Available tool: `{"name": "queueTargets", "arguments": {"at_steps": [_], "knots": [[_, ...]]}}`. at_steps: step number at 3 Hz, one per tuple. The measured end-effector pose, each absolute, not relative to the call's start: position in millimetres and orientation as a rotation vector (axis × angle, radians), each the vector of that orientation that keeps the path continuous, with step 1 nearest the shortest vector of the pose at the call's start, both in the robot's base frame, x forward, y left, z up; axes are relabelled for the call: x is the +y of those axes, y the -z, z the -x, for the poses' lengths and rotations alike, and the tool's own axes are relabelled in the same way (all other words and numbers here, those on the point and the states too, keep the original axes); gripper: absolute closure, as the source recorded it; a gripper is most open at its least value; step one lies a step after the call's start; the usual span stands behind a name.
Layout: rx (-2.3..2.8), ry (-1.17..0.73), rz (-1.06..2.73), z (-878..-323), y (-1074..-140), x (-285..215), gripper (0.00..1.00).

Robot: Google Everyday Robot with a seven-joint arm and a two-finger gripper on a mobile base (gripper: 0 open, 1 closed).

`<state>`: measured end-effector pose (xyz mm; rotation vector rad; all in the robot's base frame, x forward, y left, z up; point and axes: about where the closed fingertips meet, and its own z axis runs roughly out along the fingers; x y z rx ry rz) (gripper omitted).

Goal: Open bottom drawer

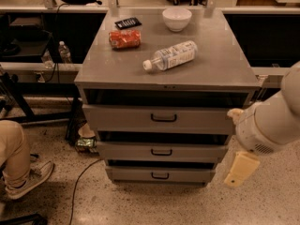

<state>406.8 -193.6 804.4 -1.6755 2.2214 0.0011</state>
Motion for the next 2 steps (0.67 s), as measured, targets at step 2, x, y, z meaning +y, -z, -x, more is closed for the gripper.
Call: {"name": "queueTargets", "arguments": {"at_steps": [2], "knots": [[2.273, -0.038, 1.610, -402.6, -752.5, -188.8, 0.00]]}}
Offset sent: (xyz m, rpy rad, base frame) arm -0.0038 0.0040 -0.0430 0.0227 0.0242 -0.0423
